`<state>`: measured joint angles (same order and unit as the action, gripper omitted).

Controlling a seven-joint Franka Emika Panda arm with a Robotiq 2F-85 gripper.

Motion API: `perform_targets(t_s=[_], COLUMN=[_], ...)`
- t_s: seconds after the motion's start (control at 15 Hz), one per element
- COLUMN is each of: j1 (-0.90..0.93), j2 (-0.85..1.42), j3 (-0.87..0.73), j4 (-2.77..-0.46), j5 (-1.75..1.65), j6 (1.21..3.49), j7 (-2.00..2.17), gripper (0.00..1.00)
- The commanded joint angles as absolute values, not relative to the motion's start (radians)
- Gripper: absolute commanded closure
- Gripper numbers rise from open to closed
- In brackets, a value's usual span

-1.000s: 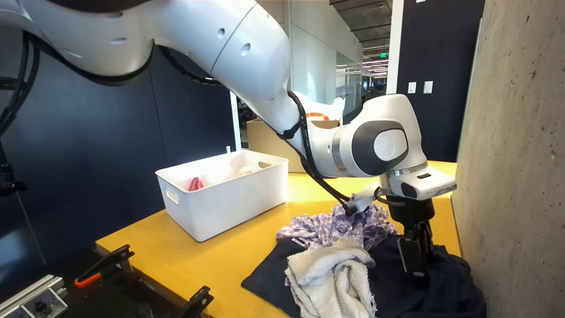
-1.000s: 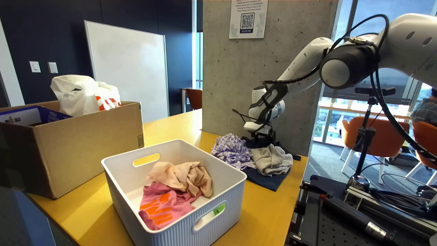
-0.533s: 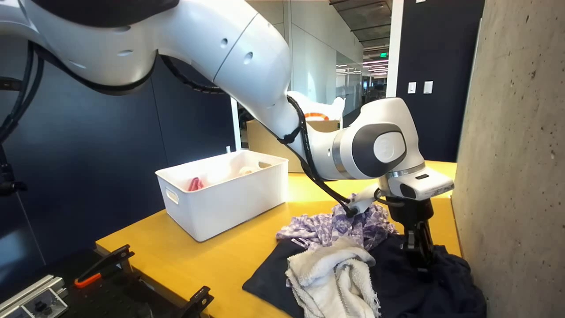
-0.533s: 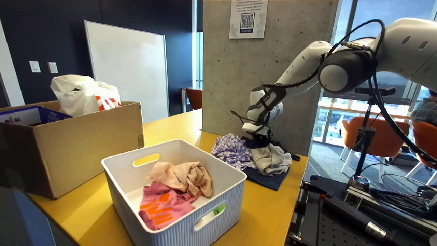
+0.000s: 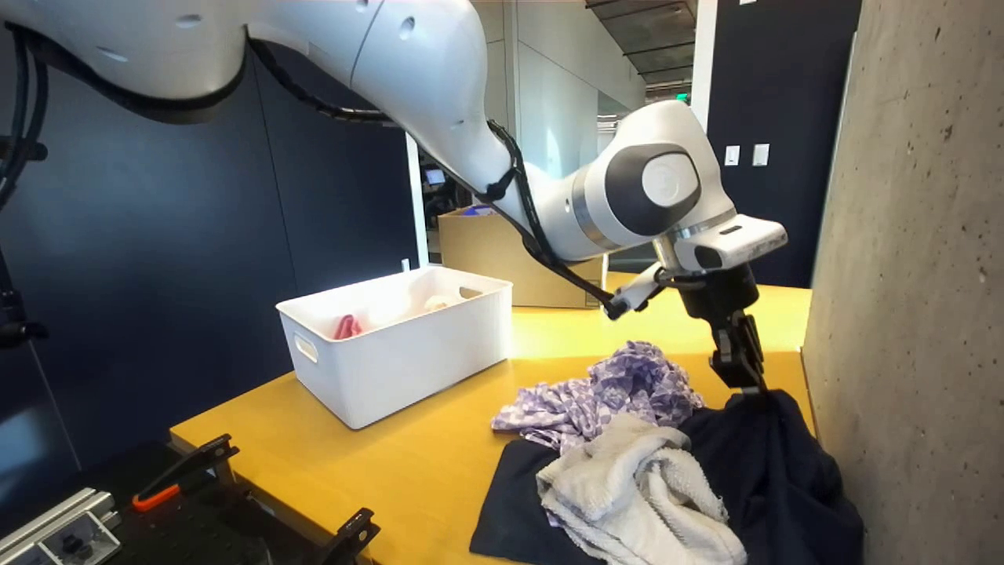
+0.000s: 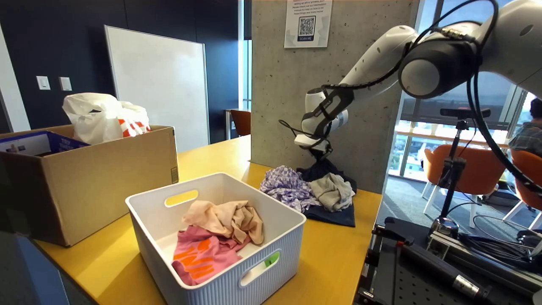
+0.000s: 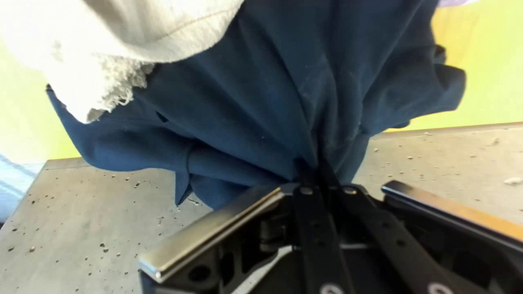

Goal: Put the clothing into the basket

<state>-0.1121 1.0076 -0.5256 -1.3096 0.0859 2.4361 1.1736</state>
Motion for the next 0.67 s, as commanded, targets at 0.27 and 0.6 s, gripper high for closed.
perform_targets(t_s=[0.27, 0.6], j1=[-0.023, -0.058], j2=[0.628, 0.517], j3=[-0.333, -0.193], j4=[-1.73, -1.884], j5=[0.071, 0.122], j6=[2.578, 2.551], j7=[0.945, 0.749], gripper=[0.99, 0.99])
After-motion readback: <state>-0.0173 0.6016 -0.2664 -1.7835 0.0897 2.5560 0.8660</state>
